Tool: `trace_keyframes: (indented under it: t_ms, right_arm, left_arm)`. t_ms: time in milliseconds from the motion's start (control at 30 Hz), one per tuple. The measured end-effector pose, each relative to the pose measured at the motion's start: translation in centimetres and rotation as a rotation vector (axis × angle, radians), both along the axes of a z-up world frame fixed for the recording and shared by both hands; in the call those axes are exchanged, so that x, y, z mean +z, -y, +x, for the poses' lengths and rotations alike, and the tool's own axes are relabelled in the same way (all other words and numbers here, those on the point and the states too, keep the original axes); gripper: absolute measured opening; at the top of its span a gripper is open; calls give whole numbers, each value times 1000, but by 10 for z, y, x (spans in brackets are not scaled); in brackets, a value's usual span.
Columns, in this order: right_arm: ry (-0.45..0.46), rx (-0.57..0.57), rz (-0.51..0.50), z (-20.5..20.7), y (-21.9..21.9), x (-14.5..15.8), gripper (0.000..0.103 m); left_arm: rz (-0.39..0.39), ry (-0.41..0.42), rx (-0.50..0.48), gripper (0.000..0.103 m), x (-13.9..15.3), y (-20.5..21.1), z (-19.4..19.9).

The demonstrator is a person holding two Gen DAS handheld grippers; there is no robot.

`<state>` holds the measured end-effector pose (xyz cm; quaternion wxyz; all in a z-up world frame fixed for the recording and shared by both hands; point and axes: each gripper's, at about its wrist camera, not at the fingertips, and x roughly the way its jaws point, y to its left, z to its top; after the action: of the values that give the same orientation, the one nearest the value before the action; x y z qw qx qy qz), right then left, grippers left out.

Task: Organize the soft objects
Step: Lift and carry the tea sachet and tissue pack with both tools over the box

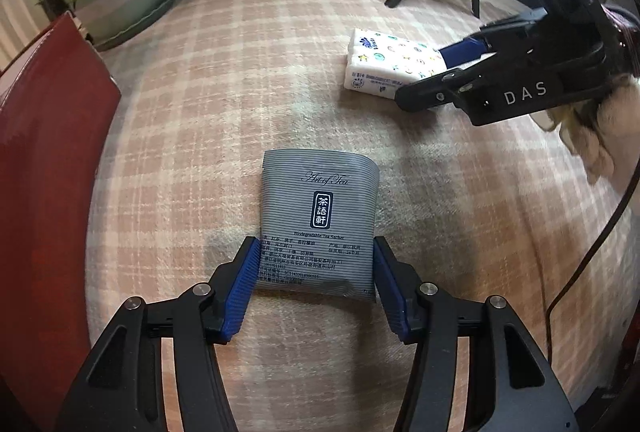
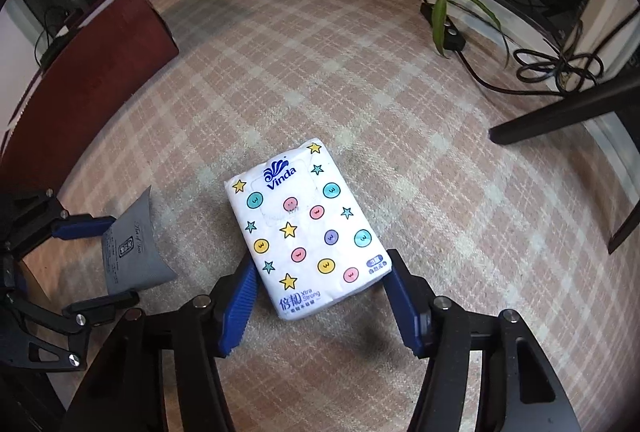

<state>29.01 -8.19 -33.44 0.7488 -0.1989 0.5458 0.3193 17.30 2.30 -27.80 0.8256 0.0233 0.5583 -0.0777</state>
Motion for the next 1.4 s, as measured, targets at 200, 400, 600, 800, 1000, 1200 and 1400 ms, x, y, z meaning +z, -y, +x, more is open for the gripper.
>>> trace_keyframes:
  t_ms: [200,400,600,800,1000,1200,1400]
  right_arm:
    - [-11,-41,55,-6,10,2,56]
    - [-7,-56,65,-18,21,4,56]
    - [-17,-82,82,-30,31,7,56]
    - [-1,-90,96,-44,42,18,56]
    - [37,-66,108,-56,42,39,56]
    - [60,-31,133,-64,24,61,56]
    - [80,13,177,-77,-3,89,56]
  left_arm:
    - [-37,21,74,55,1,-3,-3]
    - [-72,38,120,54,3,-4,-5]
    - [-78,58,147,54,7,-6,-7]
    - [-88,74,167,54,16,-9,-12]
    - [-89,107,172,54,35,-12,-22]
    - [-65,160,186,54,64,-28,-40]
    - [-65,214,238,54,92,-59,-65]
